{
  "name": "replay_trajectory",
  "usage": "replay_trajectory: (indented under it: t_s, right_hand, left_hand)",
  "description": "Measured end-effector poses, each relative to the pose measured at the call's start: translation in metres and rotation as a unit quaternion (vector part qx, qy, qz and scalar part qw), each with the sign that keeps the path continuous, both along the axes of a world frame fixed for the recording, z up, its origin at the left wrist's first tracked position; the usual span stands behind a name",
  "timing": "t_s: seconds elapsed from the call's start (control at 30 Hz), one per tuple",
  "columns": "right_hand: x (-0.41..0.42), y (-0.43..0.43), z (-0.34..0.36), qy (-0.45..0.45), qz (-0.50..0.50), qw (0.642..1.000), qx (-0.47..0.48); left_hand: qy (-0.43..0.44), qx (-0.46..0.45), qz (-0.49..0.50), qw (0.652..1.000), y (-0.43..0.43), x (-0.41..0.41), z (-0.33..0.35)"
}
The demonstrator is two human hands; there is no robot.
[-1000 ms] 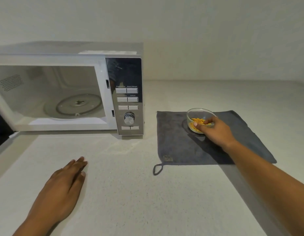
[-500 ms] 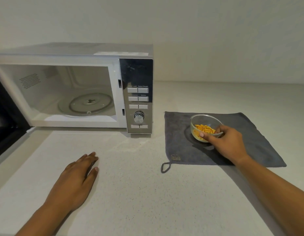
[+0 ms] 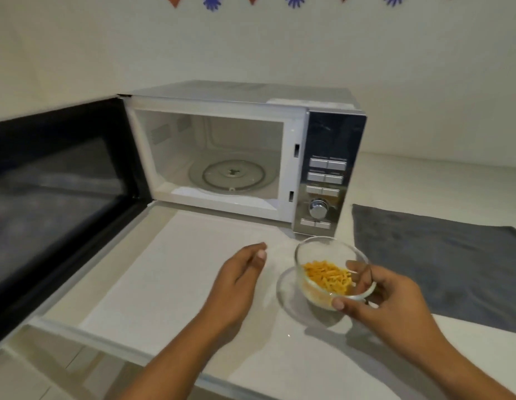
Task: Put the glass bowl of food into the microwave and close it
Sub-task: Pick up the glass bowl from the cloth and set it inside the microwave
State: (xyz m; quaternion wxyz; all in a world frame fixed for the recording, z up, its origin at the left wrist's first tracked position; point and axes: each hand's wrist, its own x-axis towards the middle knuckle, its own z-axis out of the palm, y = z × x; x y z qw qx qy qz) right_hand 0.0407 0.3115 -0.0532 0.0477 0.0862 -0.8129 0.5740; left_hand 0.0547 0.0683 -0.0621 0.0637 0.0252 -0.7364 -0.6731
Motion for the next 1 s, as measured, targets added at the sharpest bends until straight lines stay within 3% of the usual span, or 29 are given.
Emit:
replay_trajectory:
  t_s: [0.17, 0.43, 0.77, 1.0]
  right_hand:
    - [-0.006, -0.076, 0.016, 0.03, 0.061, 0.997, 0.021]
    - [-0.047, -0.16, 0.032, -0.011, 0.139, 0.984, -0.111]
    - [-0.138, -0.234, 0.052, -0.091, 0.072, 0.973, -0.2]
    - [-0.201, -0.256, 0.065, -0.129, 0.013, 0.975, -0.181]
  left_hand:
    - [-0.038, 0.094, 0.025, 0.995, -0.006, -0.006, 0.026]
    - [0.004, 0.211, 0.178, 0.961, -0.057, -0.047, 0.055]
    - [0.0, 0.225, 0.277, 0.934, -0.103, -0.155, 0.067]
    - [0.016, 0.195, 0.317, 0.928, -0.111, -0.217, 0.074]
